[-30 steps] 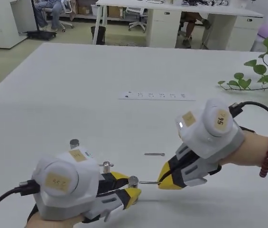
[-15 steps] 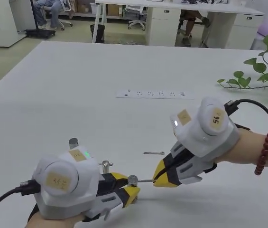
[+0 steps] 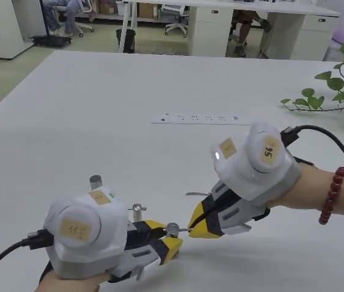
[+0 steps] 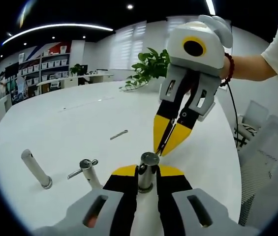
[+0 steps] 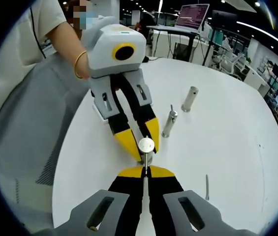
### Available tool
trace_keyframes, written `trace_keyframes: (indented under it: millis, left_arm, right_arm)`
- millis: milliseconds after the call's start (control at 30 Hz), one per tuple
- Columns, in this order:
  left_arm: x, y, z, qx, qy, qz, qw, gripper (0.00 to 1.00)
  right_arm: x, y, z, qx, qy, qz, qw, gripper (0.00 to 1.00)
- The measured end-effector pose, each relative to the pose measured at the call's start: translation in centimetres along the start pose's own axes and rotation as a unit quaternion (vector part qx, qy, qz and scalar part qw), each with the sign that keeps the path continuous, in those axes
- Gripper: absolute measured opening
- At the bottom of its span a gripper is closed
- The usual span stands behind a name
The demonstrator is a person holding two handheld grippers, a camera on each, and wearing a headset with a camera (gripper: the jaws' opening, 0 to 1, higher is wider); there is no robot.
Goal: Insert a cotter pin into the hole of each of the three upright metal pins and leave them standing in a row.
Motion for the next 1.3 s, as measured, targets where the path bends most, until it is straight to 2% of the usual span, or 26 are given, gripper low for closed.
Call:
trace_keyframes:
  millis: [233, 800, 1000, 1300]
  left_arm:
    - [0.10, -0.04, -0.02, 0.005, 0.010, -0.005, 0.9999, 0.13]
    - [0.27, -0.33, 0.01, 0.008, 0.029, -0.010, 0.9995, 0.13]
    - [0.52, -0.41, 0.11, 0.014, 0.055, -0.014, 0.9983, 0.14]
    - [0.68, -0.44, 0.13, 0.021, 0.071, -0.020, 0.9970, 0.14]
  right_arm:
    - [-0.71, -0.26, 0.09, 0.000, -0.004, -0.005, 1.0000, 0.03]
    - [-0.70, -0.33, 0.13, 0.004, -0.020, -0.012, 0.9997, 0.03]
    - [-0.72, -0.36, 0.15, 0.003, -0.023, -0.013, 0.9996, 0.03]
    - [-0.79, -0.34, 0.27, 0.010, -0.025, -0.012, 0.9996, 0.03]
Point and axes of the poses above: the centre of the closed fingertips' face, and the gripper's own axes: y roughly backward along the fingers, z roughly to its left, x roughly out of its underside, the point moved 6 cm from there along y, roughly backward along the fingers, and after that the axes turned 14 degrees about z, right-handed, at the moved point
